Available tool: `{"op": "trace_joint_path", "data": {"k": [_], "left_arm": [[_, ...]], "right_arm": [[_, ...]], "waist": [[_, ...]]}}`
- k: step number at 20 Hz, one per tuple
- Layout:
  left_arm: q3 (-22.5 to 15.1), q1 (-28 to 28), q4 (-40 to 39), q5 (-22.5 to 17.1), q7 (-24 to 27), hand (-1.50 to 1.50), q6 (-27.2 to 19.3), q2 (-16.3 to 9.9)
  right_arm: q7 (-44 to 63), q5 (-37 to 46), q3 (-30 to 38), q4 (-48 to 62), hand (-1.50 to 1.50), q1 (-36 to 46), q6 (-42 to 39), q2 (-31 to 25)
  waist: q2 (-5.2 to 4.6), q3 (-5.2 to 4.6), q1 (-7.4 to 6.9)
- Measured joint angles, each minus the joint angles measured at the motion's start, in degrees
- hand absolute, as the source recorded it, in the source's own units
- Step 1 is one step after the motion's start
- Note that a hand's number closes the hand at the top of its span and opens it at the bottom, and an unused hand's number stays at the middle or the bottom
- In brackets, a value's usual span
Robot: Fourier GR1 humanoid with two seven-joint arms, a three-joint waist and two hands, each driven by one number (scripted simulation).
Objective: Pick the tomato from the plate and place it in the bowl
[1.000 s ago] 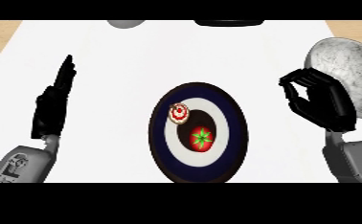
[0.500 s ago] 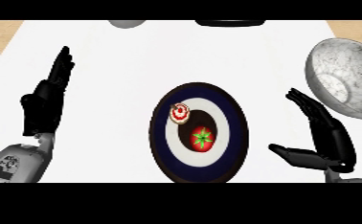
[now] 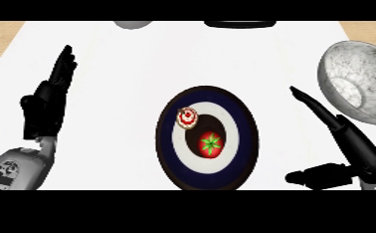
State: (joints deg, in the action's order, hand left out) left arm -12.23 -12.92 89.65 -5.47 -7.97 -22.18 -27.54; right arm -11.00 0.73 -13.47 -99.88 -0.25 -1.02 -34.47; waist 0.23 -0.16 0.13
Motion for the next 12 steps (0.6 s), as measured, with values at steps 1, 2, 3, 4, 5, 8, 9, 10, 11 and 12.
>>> {"op": "trace_joint_path", "data": {"k": [1,2,3,4,5,8,9,10,11,12], "left_arm": [[0.0,0.3,0.1,0.0,0.0,0.0,0.1,0.2],[-0.1,0.3,0.2,0.1,0.0,0.0,0.3,0.3],[0.1,0.4,-0.1,0.0,0.4,0.0,0.5,0.5],[0.5,-0.5,-1.0,0.0,0.6,0.0,0.9,0.5],[0.5,-0.3,-0.2,0.2,0.2,0.0,1.1,0.4],[1.3,-1.3,-0.4,0.3,-0.5,0.0,1.8,0.5],[1.8,-0.8,0.0,0.1,-0.5,0.0,2.2,0.5],[2.4,-1.0,-0.1,0.1,-0.7,0.0,2.7,0.3],[2.5,-1.3,-0.1,0.2,-0.9,0.0,2.9,0.4],[2.5,-0.8,0.2,0.7,-0.8,0.0,2.8,1.0]], "right_arm": [[2.9,1.3,-1.0,-1.1,-1.5,0.9,-0.4,-0.6],[6.1,2.5,-2.2,-2.1,-1.5,2.3,-1.0,-1.0],[9.5,3.2,-3.1,-3.3,-1.5,3.9,-1.9,-1.4],[12.6,4.0,-4.3,-4.1,-1.5,5.5,-2.7,-1.3],[15.3,4.8,-5.6,-5.3,-1.5,6.3,-3.4,-1.0],[24.0,6.0,-9.1,-7.8,-1.5,10.7,-6.4,0.6],[26.2,5.6,-9.2,-8.1,-1.5,12.1,-7.8,1.1],[27.3,6.1,-10.1,-7.5,-1.5,13.0,-8.8,1.8],[28.9,6.4,-11.1,-7.5,-1.5,13.9,-9.9,2.5],[30.4,7.2,-12.1,-7.3,-1.5,14.8,-10.6,3.6]], "waist": [[-0.02,0.01,-0.13],[-0.06,0.0,-0.32],[-0.09,0.01,-0.4],[-0.15,0.0,-0.39],[-0.13,0.02,-0.46],[-0.17,0.05,-0.54],[-0.17,0.06,-0.57],[-0.18,0.07,-0.57],[-0.19,0.08,-0.56],[-0.19,0.1,-0.56]]}}
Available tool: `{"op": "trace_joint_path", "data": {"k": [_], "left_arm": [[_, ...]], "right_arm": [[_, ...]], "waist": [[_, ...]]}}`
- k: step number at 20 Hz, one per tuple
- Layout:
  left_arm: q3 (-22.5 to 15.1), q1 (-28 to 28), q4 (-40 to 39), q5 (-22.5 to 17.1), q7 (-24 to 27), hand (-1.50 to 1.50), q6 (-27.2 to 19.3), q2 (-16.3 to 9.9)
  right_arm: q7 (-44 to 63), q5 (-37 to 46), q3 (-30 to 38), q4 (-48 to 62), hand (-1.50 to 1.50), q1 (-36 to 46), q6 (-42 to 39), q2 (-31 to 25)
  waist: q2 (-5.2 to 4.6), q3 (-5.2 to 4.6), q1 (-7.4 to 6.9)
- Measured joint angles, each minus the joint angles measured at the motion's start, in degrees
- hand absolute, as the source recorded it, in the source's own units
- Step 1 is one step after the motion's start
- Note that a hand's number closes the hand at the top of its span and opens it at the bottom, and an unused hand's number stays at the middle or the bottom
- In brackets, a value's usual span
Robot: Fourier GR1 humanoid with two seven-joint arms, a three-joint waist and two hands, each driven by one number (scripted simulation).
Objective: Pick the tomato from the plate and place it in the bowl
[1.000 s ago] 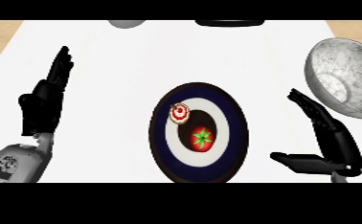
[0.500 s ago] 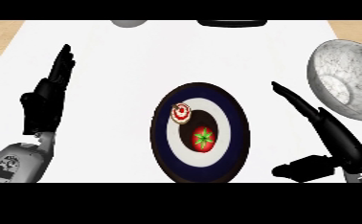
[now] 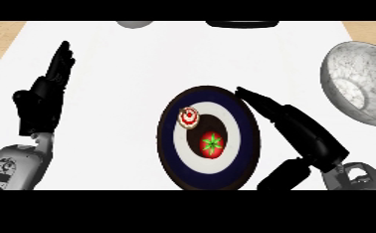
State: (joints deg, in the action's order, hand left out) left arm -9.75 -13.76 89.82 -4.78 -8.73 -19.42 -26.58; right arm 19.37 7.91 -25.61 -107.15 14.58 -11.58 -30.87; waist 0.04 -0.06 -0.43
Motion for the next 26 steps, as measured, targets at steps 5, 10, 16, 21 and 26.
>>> {"op": "trace_joint_path", "data": {"k": [5,10,16,21,26], "left_arm": [[0.0,1.2,0.5,1.7,0.7,0.0,0.1,1.9],[0.6,1.6,2.4,3.0,-1.4,0.0,0.7,2.4],[2.4,1.9,2.2,5.1,-1.0,0.0,2.4,4.5],[4.2,2.7,2.3,7.0,-0.7,0.0,4.1,6.1],[6.0,2.5,1.8,7.8,-0.7,0.0,6.2,7.3]], "right_arm": [[5.9,4.4,-4.5,4.7,-1.5,4.8,-2.9,6.0],[10.9,8.6,-7.4,8.9,-1.5,6.2,-5.5,9.7],[9.2,14.3,-6.6,15.2,-1.5,5.4,-6.5,14.3],[8.8,18.6,-6.3,17.2,-1.5,4.1,-7.4,18.6],[3.8,22.3,-4.9,24.2,-1.5,4.7,-7.1,21.8]], "waist": [[-0.03,0.02,-0.08],[-0.02,0.04,0.01],[-0.04,0.06,0.2],[-0.03,0.07,0.28],[-0.05,0.07,0.25]]}}
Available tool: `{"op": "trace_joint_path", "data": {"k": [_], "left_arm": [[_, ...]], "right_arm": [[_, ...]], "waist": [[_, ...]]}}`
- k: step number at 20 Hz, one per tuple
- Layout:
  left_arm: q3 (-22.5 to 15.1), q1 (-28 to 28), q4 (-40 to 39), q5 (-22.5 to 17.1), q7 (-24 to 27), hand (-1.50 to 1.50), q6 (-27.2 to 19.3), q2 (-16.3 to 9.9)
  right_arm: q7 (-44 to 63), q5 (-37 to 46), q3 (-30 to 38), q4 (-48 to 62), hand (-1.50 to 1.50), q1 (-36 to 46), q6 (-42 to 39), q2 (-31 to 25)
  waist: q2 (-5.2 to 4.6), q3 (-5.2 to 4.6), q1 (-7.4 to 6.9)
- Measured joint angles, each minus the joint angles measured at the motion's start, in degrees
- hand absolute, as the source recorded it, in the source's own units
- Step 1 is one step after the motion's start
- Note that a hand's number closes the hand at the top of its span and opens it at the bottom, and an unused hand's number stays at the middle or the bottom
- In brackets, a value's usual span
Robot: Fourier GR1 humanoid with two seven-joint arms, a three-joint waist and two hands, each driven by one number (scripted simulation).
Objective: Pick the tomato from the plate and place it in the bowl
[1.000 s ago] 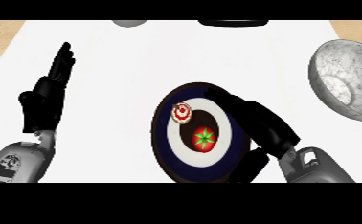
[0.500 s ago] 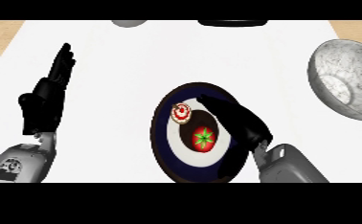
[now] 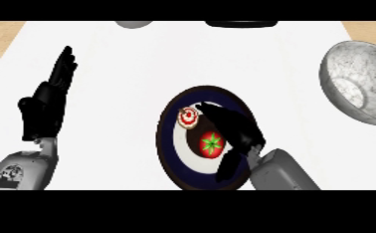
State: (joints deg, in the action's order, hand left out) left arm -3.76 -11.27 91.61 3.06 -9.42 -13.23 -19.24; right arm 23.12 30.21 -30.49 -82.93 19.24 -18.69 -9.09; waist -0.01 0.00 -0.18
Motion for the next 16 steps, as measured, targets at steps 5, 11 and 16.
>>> {"op": "trace_joint_path", "data": {"k": [5,11,16], "left_arm": [[1.3,1.1,1.7,1.2,-0.2,0.0,1.2,1.2],[3.1,-1.1,0.2,2.0,-0.9,0.0,2.9,1.9],[3.4,-1.1,0.3,4.0,-1.0,0.0,2.9,3.5]], "right_arm": [[-5.1,3.9,1.1,5.2,1.5,1.2,0.2,1.7],[-10.2,10.0,1.1,7.1,1.5,1.4,3.5,3.2],[-13.0,12.1,2.5,7.9,1.5,1.1,4.3,5.0]], "waist": [[0.12,-0.03,-0.07],[0.46,-0.18,0.23],[0.49,-0.18,0.24]]}}
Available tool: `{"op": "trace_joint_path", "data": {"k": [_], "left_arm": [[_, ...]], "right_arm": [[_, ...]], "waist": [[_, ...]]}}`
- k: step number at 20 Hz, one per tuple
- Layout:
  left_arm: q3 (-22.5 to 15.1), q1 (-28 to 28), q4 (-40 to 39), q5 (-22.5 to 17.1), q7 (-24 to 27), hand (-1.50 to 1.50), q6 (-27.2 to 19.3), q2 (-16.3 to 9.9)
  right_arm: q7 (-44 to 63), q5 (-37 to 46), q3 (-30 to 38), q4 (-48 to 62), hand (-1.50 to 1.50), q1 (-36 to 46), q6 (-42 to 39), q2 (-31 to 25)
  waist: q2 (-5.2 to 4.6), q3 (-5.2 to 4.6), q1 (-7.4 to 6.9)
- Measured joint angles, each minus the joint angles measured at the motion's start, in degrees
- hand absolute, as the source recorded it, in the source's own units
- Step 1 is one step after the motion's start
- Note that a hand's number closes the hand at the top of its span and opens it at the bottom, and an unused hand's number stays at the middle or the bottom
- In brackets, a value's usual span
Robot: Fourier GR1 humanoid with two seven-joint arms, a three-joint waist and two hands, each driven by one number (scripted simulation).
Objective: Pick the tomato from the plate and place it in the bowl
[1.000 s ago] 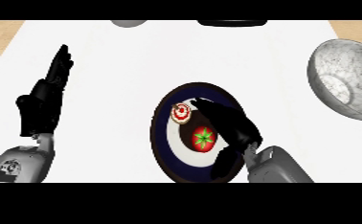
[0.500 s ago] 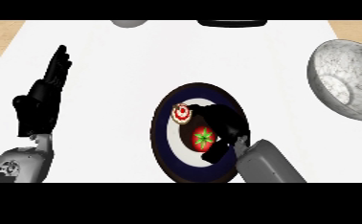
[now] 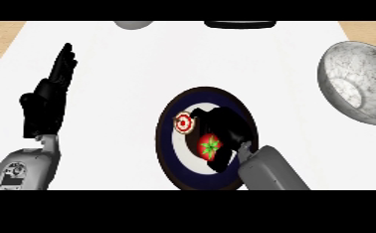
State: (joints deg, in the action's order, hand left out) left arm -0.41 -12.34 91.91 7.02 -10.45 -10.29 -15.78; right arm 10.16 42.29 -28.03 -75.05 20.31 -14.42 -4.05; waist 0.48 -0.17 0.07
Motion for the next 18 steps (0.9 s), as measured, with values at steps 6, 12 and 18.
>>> {"op": "trace_joint_path", "data": {"k": [6,12,18], "left_arm": [[0.7,-0.1,-0.3,0.1,0.4,0.0,1.3,0.7],[0.3,-1.5,-0.8,0.3,0.0,0.0,1.7,1.2],[0.8,-0.3,-0.3,0.4,0.4,0.0,1.7,1.1]], "right_arm": [[7.7,-0.3,0.2,1.6,1.5,2.2,3.5,2.2],[29.0,-3.3,-5.0,3.9,1.5,9.5,14.4,3.6],[41.1,-2.7,-8.0,-3.7,1.5,14.0,27.1,3.9]], "waist": [[-0.31,0.08,-0.51],[-0.54,0.14,-1.53],[-0.24,0.16,-0.95]]}}
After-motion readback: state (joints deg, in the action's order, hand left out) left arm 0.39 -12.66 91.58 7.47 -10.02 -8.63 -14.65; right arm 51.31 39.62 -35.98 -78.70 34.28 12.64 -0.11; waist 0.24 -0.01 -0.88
